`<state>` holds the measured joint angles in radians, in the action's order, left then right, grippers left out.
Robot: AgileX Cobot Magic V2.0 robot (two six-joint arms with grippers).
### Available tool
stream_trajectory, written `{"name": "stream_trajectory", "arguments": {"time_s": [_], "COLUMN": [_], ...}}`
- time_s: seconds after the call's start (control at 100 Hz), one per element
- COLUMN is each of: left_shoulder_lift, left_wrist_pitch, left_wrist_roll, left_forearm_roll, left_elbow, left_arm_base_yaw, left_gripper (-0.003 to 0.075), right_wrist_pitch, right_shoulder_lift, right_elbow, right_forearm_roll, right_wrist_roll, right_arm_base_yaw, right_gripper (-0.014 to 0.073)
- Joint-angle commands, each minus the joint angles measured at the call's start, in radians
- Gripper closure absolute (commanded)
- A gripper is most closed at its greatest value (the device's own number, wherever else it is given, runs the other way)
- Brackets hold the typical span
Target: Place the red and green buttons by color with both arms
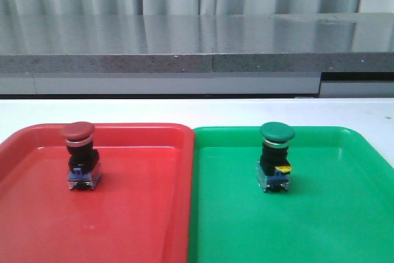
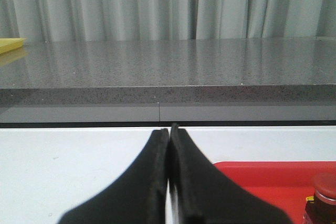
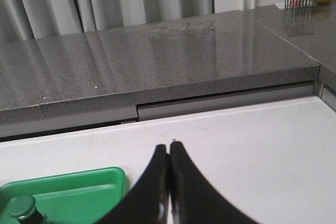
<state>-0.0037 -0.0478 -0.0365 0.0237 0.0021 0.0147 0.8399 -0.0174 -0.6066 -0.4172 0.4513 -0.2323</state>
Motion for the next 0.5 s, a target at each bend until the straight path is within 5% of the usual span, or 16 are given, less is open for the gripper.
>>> {"name": "stream_trajectory", "arguments": {"time_s": [0.0, 0.29, 0.4, 0.49], "left_shoulder_lift": [-0.022, -0.022, -0.022, -0.022], "left_wrist_pitch": [0.076, 0.076, 0.076, 0.076], "left_wrist_roll": [0.001, 0.001, 0.001, 0.001], "left_forearm_roll": [0.008, 0.008, 0.008, 0.008], "left_elbow": [0.01, 0.01, 0.01, 0.01], "left_arm_base_yaw": [0.002, 0.002, 0.002, 0.002], "left_gripper": [0.0741, 0.0741, 0.0741, 0.0741], "right_wrist_pitch": [-0.137, -0.546, -0.586, -0.626], "right_shoulder_lift": [-0.017, -0.016, -0.016, -0.016], "right_elbow": [0.01, 0.188, 0.251, 0.306], "right_forearm_roll": [-0.05, -0.108, 0.089, 0.303], "right_wrist_roll": [-0.037, 0.033, -0.015, -0.274], "right_arm_base_yaw": [0.002, -0.001, -0.001, -0.001], "right_gripper": [0.0657, 0.0657, 0.0657, 0.0657]}}
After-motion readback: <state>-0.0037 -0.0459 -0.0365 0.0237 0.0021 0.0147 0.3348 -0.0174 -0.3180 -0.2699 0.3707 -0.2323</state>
